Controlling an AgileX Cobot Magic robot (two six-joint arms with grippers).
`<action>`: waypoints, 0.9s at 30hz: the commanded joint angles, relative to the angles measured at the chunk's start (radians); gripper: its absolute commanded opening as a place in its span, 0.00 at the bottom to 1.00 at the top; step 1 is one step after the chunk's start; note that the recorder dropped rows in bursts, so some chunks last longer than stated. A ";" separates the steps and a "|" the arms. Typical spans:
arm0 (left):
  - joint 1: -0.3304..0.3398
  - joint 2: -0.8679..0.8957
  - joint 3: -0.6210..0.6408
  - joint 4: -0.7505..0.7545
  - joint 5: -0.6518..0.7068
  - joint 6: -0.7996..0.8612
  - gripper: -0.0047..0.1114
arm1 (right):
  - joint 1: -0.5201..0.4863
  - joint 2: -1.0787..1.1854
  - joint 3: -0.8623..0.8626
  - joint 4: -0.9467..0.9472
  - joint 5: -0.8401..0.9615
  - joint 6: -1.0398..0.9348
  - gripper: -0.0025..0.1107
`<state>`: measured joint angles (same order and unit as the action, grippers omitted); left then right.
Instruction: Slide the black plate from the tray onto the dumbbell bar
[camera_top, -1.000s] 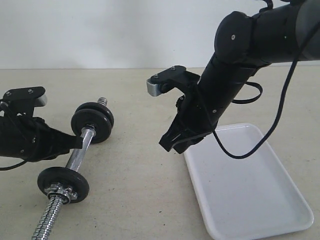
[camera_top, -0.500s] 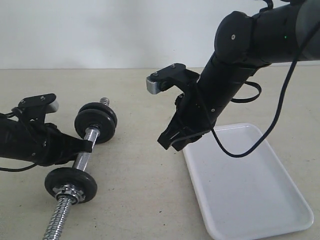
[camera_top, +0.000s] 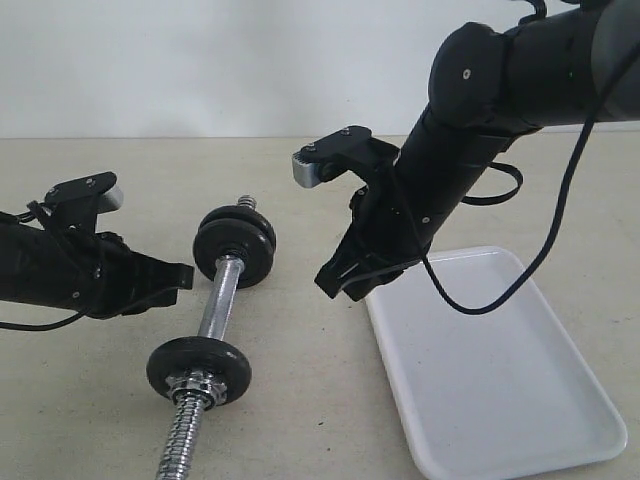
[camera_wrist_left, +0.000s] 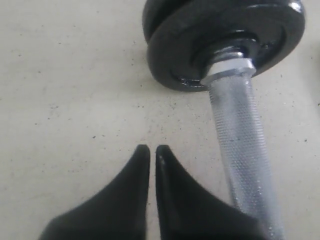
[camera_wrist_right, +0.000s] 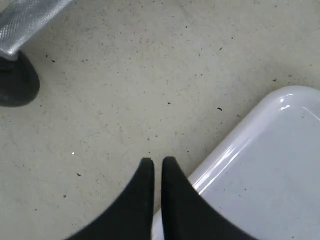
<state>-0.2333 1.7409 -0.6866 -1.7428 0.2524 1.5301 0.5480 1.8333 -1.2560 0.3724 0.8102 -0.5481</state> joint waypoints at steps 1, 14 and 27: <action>0.000 -0.001 -0.005 -0.002 0.009 -0.004 0.08 | 0.002 -0.009 0.000 0.001 -0.006 -0.011 0.02; 0.000 -0.001 -0.005 -0.002 0.009 -0.004 0.08 | 0.002 -0.009 0.000 0.091 0.000 -0.014 0.02; 0.000 -0.001 0.005 -0.002 0.014 -0.005 0.08 | 0.007 -0.007 0.000 0.291 0.024 -0.125 0.02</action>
<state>-0.2333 1.7409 -0.6866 -1.7428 0.2543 1.5301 0.5480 1.8333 -1.2560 0.6145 0.8373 -0.6436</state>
